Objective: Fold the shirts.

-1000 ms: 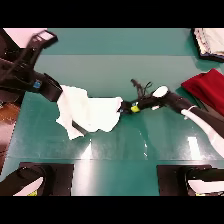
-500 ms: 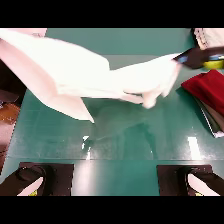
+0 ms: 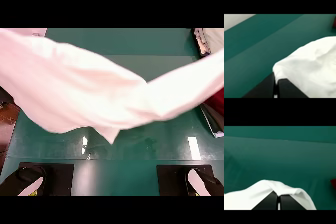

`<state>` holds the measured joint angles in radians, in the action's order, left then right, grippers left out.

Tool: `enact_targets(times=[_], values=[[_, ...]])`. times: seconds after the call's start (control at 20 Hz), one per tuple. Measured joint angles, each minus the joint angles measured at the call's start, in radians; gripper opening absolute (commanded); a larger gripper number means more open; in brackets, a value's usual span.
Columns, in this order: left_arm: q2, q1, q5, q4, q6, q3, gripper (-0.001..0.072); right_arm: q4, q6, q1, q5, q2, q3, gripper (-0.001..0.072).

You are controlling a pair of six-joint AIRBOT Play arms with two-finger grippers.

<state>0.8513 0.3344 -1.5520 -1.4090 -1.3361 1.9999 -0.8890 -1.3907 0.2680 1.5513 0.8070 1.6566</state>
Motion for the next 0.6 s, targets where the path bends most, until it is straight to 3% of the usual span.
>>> enact_targets(times=[0.15, 0.3, 0.6], values=[[0.025, 0.0, -0.008, -0.107, -0.001, -0.152, 0.0027, -0.003, -0.041, 0.007, 0.025, 0.002, -0.111, 0.0012], [0.09, -0.001, 0.071, -0.166, -0.001, -0.348, 0.0027, -0.01, -0.065, -0.055, 0.005, 0.066, -0.259, 0.0012], [0.36, -0.103, 0.413, -0.174, -0.017, -0.567, 0.0028, -0.079, -0.066, -0.196, -0.289, 0.303, -0.453, 0.0014]])
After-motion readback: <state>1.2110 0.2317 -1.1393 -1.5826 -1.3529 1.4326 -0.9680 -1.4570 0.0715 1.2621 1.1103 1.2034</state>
